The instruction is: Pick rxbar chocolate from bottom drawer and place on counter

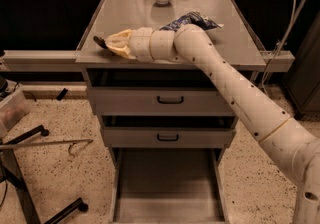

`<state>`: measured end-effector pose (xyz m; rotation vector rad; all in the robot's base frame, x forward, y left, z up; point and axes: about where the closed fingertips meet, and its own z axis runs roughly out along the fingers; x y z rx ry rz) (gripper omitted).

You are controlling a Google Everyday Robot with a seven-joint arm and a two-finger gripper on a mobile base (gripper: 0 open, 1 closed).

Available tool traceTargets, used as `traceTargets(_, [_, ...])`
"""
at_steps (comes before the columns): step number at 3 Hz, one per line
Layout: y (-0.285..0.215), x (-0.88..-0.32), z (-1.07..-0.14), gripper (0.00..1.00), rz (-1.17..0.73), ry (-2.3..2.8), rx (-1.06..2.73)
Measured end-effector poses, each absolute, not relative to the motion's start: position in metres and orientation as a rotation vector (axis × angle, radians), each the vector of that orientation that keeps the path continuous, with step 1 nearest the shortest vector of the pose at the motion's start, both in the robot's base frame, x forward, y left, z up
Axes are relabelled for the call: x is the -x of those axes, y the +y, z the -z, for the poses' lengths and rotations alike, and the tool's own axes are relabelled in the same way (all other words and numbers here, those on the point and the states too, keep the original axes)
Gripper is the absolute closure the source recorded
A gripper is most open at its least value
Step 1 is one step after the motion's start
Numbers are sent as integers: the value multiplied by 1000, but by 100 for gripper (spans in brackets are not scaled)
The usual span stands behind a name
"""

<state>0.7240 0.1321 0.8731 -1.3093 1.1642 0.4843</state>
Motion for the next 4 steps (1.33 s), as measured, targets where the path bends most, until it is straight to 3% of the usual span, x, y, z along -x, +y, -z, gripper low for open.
traceTargets(1, [132, -724, -873, 82, -485, 1164, 1310])
traceTargets(4, [132, -724, -873, 13, -485, 1164, 1310])
